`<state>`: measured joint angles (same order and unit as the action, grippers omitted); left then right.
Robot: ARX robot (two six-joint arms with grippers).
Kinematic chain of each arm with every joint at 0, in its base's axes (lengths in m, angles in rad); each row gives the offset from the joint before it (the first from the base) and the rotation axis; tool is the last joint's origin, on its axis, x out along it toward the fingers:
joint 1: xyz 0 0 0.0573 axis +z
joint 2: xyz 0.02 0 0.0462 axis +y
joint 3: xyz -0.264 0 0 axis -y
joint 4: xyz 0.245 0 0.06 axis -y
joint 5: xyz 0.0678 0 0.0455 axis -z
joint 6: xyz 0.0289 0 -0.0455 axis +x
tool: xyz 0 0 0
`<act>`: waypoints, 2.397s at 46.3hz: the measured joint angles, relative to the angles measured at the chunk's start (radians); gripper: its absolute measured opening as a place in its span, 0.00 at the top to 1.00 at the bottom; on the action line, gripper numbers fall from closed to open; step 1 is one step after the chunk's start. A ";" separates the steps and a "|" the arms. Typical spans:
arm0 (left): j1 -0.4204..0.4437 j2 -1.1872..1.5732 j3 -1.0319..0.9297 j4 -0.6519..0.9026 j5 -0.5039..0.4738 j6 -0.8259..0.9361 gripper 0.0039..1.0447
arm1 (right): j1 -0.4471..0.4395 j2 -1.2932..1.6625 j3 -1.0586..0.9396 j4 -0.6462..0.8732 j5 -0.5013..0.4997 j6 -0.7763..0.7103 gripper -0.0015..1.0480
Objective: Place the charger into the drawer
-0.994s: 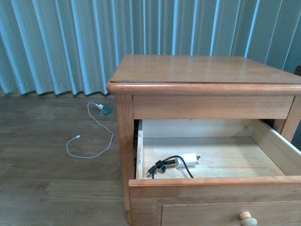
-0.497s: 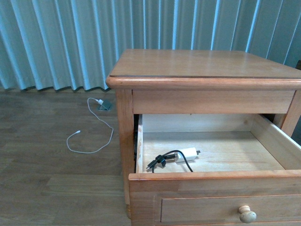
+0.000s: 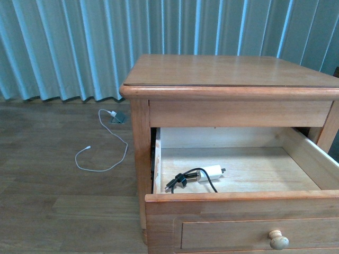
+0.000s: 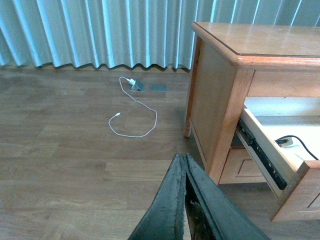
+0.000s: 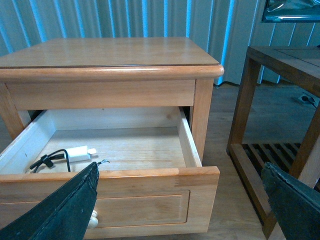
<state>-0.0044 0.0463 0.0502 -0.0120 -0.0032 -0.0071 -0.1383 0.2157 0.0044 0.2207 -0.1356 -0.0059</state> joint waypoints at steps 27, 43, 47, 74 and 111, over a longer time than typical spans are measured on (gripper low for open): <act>0.001 -0.043 -0.038 0.006 0.000 0.000 0.96 | 0.000 0.000 0.000 0.000 0.000 0.000 0.08; 0.001 -0.044 -0.038 0.006 0.000 0.000 0.36 | 0.030 0.067 0.011 -0.012 -0.013 -0.200 0.08; 0.001 -0.044 -0.038 0.006 0.000 0.000 0.17 | 0.056 0.210 0.055 -0.083 -0.002 -0.202 0.08; 0.001 -0.045 -0.038 0.006 0.000 0.002 0.06 | 0.228 1.167 0.363 0.244 -0.001 -0.106 0.08; 0.002 -0.045 -0.038 0.006 0.000 0.002 0.06 | 0.282 1.731 0.799 0.369 0.112 -0.147 0.08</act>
<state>-0.0029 0.0017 0.0120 -0.0059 -0.0032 -0.0048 0.1440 1.9465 0.8036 0.5896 -0.0235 -0.1532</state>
